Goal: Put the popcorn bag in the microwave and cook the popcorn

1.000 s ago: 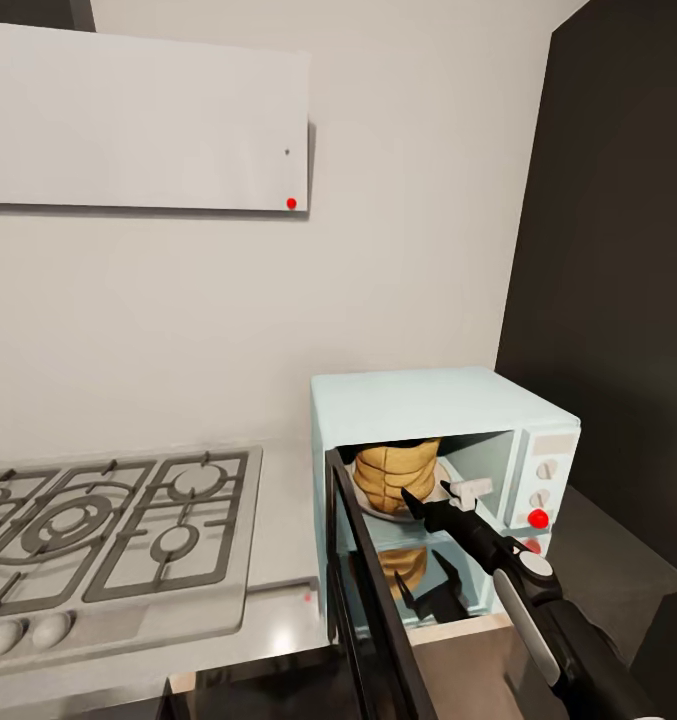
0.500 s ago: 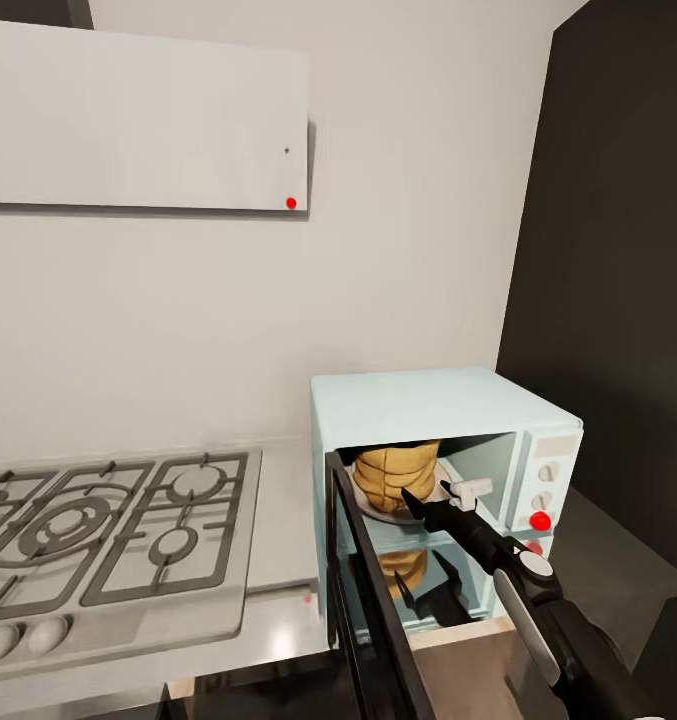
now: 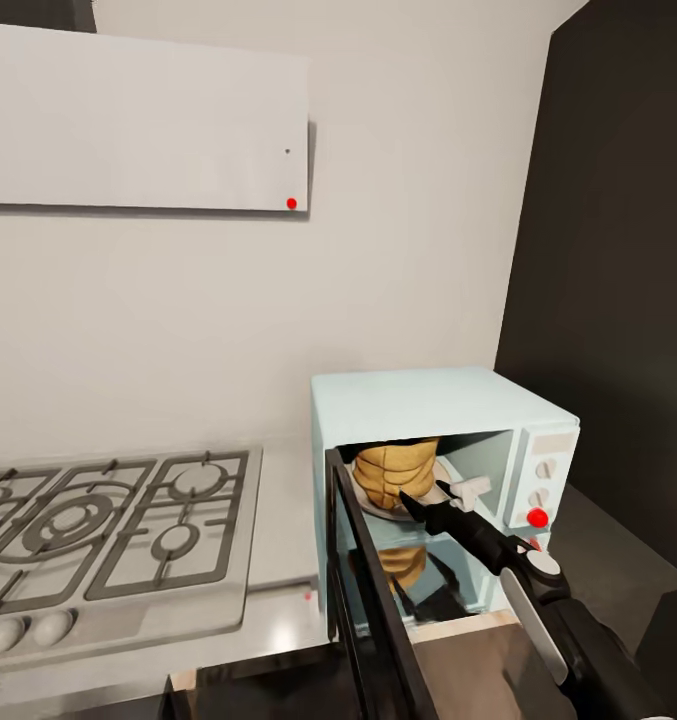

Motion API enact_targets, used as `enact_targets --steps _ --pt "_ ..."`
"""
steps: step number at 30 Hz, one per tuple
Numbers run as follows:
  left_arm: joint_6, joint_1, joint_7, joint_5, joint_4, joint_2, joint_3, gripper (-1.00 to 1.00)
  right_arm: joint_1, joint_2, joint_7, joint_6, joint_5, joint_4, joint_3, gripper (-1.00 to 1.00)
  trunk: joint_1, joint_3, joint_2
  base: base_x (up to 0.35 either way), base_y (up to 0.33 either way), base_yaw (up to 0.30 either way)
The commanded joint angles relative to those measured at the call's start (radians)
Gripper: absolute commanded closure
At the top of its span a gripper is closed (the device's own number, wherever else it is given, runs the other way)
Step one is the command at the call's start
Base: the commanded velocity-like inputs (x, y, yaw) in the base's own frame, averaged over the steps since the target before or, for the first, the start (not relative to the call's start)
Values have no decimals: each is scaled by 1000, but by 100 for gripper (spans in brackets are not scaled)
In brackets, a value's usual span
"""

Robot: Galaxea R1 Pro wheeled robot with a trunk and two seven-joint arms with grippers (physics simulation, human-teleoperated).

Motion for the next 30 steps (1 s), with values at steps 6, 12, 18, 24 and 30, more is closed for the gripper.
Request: enact_targets --steps 6,12,18,24,30 --pt "1 0 -4 4 -1 0 7 -100 -1 -1 -10 16 -2 -16 -2 -100 0 -1 -1 -298 0 0" --pt "1 0 -4 4 -1 0 7 -100 -1 -2 -11 25 0 -19 -2 -100 0 -1 -1 -256 0 0" --pt "1 0 -4 4 -1 0 7 -100 -1 -1 -11 54 0 -22 -3 -100 0 -1 -1 -192 0 0" --pt "1 0 -4 4 -1 0 7 -100 -1 -2 -12 56 0 -21 -50 -100 0 -1 -1 -53 0 0" --pt "1 0 -4 4 -1 0 7 -100 -1 -4 -9 56 -1 -21 -117 -100 0 -1 -1 -229 -61 0"
